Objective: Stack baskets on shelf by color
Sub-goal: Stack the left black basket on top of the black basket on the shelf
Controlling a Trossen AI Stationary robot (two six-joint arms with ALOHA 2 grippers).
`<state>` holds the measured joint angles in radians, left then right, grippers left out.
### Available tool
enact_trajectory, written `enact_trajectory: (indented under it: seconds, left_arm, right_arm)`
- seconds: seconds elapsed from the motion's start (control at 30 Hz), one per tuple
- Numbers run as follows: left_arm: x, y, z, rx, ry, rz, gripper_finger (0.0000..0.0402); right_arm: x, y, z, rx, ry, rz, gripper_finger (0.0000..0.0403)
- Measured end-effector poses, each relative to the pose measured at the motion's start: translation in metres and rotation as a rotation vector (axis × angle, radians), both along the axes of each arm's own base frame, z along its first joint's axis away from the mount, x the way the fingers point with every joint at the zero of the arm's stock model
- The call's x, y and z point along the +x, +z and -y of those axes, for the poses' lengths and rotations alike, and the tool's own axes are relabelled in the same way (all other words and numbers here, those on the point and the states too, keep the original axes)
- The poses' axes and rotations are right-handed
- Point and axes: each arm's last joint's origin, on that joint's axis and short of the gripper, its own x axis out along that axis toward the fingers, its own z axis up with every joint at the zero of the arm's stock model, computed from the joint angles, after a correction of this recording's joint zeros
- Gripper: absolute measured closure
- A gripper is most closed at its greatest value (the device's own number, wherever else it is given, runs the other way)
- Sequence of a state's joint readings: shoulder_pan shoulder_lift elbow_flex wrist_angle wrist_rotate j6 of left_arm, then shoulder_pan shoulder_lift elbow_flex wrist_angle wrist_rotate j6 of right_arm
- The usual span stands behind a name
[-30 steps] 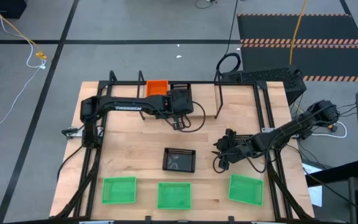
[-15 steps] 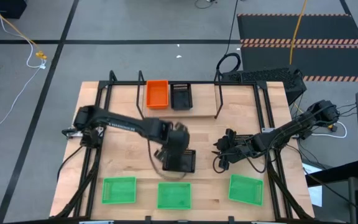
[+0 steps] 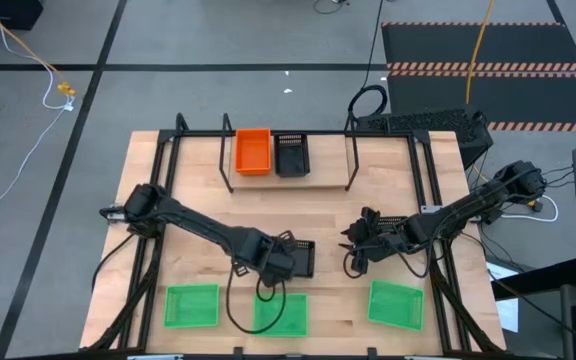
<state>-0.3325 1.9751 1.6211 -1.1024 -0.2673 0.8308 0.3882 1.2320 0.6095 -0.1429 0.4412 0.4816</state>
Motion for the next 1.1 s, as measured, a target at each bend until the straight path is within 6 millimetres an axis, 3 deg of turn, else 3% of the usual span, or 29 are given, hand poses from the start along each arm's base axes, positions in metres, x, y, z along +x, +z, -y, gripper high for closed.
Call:
enact_trajectory:
  seconds: [0.2, 0.4, 0.63, 0.93, 1.0, 1.1]
  left_arm:
    - [-0.005, -0.020, -0.005, 0.087, -0.110, -0.198, 0.0159]
    - [0.003, -0.038, -0.001, 0.111, -0.190, -0.213, 0.0156]
    - [0.009, -0.042, 0.001, 0.103, -0.221, -0.182, 0.0227]
    - [0.015, -0.043, -0.006, -0.075, 0.090, -0.113, 0.0375]
    - [0.015, -0.042, -0.007, -0.079, 0.111, -0.108, 0.0389]
    - [0.014, -0.039, -0.007, -0.088, 0.118, -0.105, 0.0379]
  right_arm:
    - [0.000, 0.000, 0.000, -0.004, 0.003, -0.003, 0.0248]
    - [0.000, 0.000, 0.000, -0.007, 0.005, -0.006, 0.0248]
    - [0.000, 0.000, 0.000, -0.013, 0.011, -0.007, 0.0248]
    - [0.000, 0.000, 0.000, -0.015, 0.013, -0.006, 0.0248]
    - [0.000, 0.000, 0.000, -0.015, 0.013, -0.006, 0.0248]
    - [0.000, 0.000, 0.000, -0.019, 0.015, -0.006, 0.0248]
